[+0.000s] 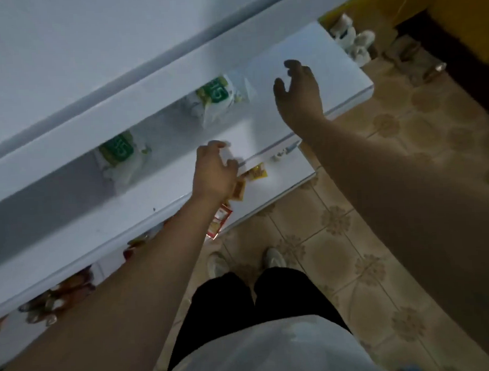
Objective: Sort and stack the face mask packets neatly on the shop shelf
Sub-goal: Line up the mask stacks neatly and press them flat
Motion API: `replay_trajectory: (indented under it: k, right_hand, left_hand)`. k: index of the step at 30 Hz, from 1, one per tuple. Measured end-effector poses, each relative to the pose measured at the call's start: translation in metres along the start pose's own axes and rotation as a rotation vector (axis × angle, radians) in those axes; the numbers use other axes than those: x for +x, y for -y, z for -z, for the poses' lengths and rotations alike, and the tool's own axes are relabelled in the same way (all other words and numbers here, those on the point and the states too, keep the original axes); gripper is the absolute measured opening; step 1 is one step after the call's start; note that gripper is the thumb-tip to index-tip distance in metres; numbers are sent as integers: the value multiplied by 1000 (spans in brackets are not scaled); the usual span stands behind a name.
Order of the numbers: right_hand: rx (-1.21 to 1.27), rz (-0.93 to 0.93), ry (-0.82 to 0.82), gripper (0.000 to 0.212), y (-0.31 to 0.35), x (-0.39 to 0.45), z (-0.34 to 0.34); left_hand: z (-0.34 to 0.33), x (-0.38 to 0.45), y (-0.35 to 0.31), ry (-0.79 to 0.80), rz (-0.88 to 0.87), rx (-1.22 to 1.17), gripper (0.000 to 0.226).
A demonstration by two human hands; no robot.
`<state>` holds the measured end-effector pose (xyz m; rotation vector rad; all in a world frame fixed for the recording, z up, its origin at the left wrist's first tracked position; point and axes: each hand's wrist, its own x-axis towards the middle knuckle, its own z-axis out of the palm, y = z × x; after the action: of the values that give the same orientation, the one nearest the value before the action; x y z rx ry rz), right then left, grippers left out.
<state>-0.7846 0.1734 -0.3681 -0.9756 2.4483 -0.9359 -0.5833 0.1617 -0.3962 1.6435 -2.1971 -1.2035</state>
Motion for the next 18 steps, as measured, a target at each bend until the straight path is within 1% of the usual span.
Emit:
replay_trajectory:
  k: [2,4,6,7,8,9,10,11,12,13,14,15,16,17,18]
  right_hand:
    - [-17,23,141,52,-2,19,-32]
    - [29,-36,214,65,1,36,-63]
    - [145,-175,240,75,6,50,-91]
    - [228,-242,244,77,9,55,-103]
    - [311,-300,249,78,12,59,-114]
    - [377,-337,260,76,16,62,-122]
    - [426,-351,269,70,20,62,-128]
    - [469,-350,271,60,24,62,-134]
    - [514,-337,268,50,26,61,-138]
    - [556,-325,264,44,29,60,-141]
    - [604,-321,265,45,31,58,-141]
    - [674,-332,271,46,34,56,-138]
    - [773,-351,282,44,36,54,-134]
    - [877,-365,295,39,36,52,-130]
    - [934,-358,306,35,36,52,-125]
  left_hand:
    - [-1,32,15,-179,128,-120,40]
    - [3,69,27,-311,295,-309,51]
    - [10,99,32,-336,449,-664,70]
    - [12,110,31,-314,472,-827,68]
    - [13,120,32,-287,447,-926,60]
    - [16,127,30,-256,402,-927,56]
    - [18,133,31,-232,359,-903,54]
    - [19,134,31,-230,334,-877,47]
    - [20,136,32,-213,312,-875,36]
    - [23,132,29,-185,298,-874,25]
    - [26,130,31,-132,284,-861,17]
    - [30,122,32,-78,263,-811,13]
    - [37,117,39,-53,207,-708,15]
    - [44,110,47,-112,126,-523,20]
    - [54,106,61,-260,34,-303,26]
